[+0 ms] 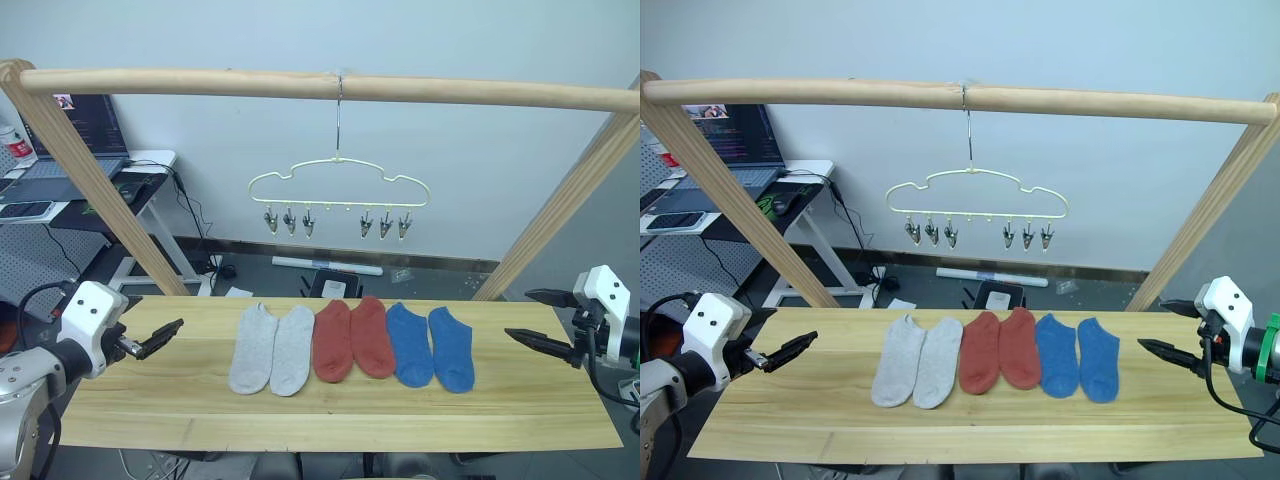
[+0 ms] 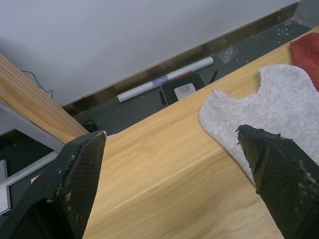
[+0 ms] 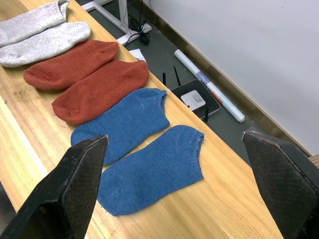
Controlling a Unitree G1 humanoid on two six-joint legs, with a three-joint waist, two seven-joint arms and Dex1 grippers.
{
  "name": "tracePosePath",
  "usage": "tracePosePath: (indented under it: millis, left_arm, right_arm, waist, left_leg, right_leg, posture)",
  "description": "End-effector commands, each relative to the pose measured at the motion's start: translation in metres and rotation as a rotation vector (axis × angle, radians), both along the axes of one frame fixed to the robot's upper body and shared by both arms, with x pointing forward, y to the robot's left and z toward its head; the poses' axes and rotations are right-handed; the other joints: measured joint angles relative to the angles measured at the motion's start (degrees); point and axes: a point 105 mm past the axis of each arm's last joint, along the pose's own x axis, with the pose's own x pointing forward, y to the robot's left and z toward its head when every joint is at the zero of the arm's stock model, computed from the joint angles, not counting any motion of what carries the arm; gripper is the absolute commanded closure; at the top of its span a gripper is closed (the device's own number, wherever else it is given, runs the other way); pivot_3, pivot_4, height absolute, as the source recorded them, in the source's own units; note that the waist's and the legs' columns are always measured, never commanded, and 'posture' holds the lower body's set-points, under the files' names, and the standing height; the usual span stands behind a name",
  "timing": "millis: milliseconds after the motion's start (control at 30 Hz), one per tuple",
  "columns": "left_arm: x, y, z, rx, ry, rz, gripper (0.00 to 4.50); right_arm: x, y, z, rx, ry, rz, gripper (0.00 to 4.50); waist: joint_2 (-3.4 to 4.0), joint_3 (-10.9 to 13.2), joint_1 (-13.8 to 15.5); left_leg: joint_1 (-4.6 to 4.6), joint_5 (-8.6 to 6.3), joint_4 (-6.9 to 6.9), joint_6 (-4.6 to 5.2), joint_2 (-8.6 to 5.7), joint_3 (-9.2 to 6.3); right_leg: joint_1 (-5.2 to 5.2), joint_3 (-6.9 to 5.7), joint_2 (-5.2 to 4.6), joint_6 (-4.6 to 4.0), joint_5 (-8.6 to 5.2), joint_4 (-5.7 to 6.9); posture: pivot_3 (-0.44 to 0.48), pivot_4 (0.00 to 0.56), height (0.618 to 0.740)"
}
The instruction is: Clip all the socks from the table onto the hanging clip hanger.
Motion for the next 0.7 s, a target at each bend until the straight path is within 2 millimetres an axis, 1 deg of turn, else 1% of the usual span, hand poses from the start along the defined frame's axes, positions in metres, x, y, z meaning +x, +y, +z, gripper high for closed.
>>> tracePosePath:
  millis: [33,133,300,433,700]
  left_arm:
    - [0.002,0.004,0.012,0.000,-0.051,0.021,0.00]
    - [0.002,0.004,0.012,0.007,-0.045,0.043,0.00]
    - [0.003,0.002,0.011,0.012,-0.063,0.026,0.00]
    - [0.006,0.002,0.015,-0.026,-0.100,0.038,0.00]
    - [0.010,-0.009,0.020,-0.094,-0.149,0.028,0.00]
  right_arm:
    - [0.005,0.002,0.013,-0.010,-0.062,0.008,0.02]
    - [0.008,0.004,0.014,0.006,-0.073,0.011,0.02]
    - [0.009,0.008,0.014,0.009,-0.080,0.016,0.02]
    - [0.010,0.012,0.017,0.011,-0.096,0.028,0.02]
    - [0.013,0.024,0.024,0.028,-0.132,0.055,0.02]
  waist:
    - [0.00,-0.02,0.00]
    - [-0.03,-0.09,-0.05]
    - [-0.04,-0.20,-0.18]
    - [-0.03,-0.25,-0.19]
    - [-0.03,-0.44,-0.38]
  left_leg:
    - [0.00,0.00,0.00,0.00,0.00,0.00]
    - [0.01,0.00,0.01,0.00,0.00,0.00]
    - [0.01,0.00,0.01,0.00,0.00,-0.01]
    - [0.01,0.00,0.02,0.00,-0.01,-0.01]
    - [0.02,0.00,0.06,0.00,-0.01,0.00]
  right_leg:
    - [0.00,0.00,0.00,0.00,0.00,0.00]
    - [0.01,0.00,0.01,0.01,0.00,0.01]
    - [0.01,0.00,0.01,0.01,0.01,0.03]
    - [0.02,0.01,0.01,0.01,0.01,0.04]
    - [0.03,0.05,0.04,0.04,0.03,0.07]
  posture:
    - [-0.063,0.053,0.740]
    - [-0.063,0.053,0.740]
    - [-0.060,0.051,0.740]
    - [-0.063,0.053,0.740]
    - [-0.069,0.055,0.740]
